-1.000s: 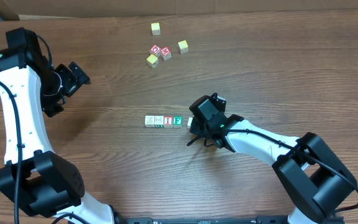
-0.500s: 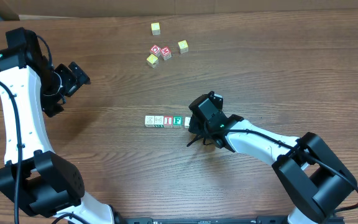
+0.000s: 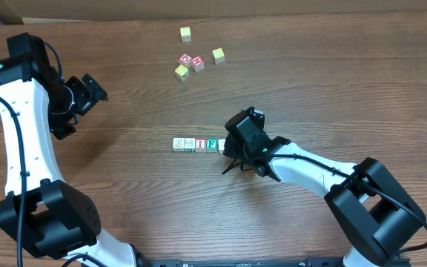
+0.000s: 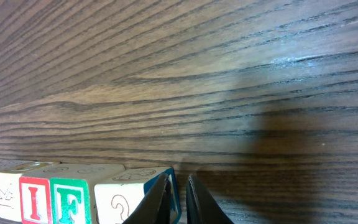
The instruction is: Flip 5 blocks
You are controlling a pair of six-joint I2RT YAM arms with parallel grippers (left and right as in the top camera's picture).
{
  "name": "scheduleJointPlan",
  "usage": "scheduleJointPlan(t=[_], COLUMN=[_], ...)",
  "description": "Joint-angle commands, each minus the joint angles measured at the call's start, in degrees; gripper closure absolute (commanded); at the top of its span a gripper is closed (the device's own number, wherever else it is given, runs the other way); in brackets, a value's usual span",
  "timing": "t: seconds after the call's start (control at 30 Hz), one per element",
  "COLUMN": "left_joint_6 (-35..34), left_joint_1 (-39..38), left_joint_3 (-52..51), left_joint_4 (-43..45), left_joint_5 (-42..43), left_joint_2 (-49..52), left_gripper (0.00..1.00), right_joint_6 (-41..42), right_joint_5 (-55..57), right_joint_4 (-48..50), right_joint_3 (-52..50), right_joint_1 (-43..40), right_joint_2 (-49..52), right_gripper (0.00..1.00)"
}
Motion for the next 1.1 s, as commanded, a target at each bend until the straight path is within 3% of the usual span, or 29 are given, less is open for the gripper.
scheduleJointPlan(t=[0.0,0.73,1.07], left_joint_6=[0.0,0.0,0.0], left_joint_1=[-0.1,-0.1,-0.1], left_joint_3=[1.0,1.0,1.0], left_joint_4=[0.1,0.1,0.1], left_joint_5=[-0.2,-0.2,-0.2], left_joint_2=[-0.8,-0.8,-0.8], left_gripper=[0.0,0.0,0.0], right_joint_6=[-0.2,1.3,4.4], right_joint_5=[-0.3,-2.4,-7.0], right_joint_4=[0.4,-1.0,-6.5], right_joint_3=[-0.3,-0.3,-0.3], right_joint_1=[-0.1,-0.1,0.0], right_joint_2=[0.3,0.4,0.4], right_gripper=[0.88,0.86,0.96])
